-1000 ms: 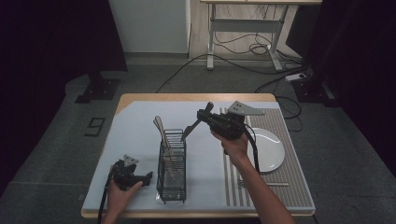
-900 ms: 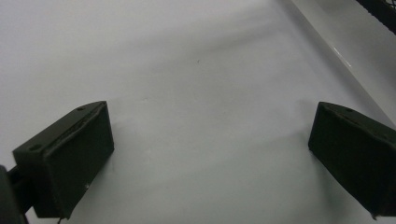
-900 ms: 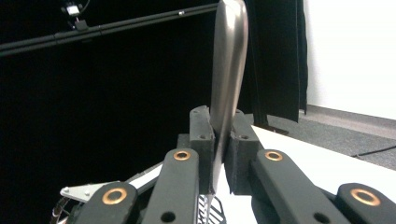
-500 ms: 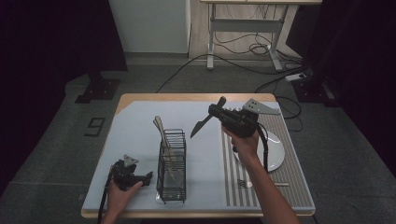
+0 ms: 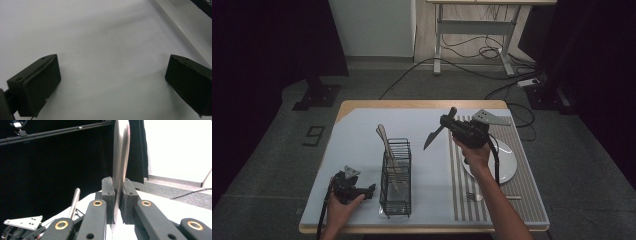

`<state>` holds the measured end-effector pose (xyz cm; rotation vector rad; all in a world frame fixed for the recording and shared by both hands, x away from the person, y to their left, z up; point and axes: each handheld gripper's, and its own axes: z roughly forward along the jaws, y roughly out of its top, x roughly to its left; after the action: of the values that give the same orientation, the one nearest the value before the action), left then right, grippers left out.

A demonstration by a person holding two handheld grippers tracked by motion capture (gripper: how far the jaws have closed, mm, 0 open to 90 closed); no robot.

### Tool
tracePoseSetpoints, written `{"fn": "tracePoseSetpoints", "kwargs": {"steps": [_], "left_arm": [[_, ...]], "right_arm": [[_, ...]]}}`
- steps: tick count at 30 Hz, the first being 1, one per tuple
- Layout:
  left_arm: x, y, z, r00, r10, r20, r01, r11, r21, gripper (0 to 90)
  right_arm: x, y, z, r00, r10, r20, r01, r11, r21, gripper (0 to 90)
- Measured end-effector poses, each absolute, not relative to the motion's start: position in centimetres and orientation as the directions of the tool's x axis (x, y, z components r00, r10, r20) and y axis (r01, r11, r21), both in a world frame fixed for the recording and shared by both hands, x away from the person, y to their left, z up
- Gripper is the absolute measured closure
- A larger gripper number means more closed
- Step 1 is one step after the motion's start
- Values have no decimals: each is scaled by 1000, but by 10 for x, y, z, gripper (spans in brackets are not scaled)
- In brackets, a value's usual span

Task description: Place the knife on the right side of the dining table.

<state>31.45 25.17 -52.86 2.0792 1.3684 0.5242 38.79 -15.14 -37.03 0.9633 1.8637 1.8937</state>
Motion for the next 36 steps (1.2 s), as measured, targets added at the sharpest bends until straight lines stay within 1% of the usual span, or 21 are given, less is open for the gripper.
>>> {"fn": "tracePoseSetpoints", "kwargs": {"steps": [16, 23, 36], "left_arm": [[314, 252, -529, 394, 919, 5, 687, -298, 662, 0], [314, 252, -529, 394, 919, 5, 687, -298, 662, 0], [314, 252, -529, 393, 920, 4, 687, -297, 663, 0]], "right_arm": [[403, -153, -389, -645, 733, 216, 274, -42, 961, 833], [408, -157, -391, -619, 755, 216, 279, -45, 959, 833], [416, -176, -393, -548, 805, 226, 292, -69, 954, 833]]}}
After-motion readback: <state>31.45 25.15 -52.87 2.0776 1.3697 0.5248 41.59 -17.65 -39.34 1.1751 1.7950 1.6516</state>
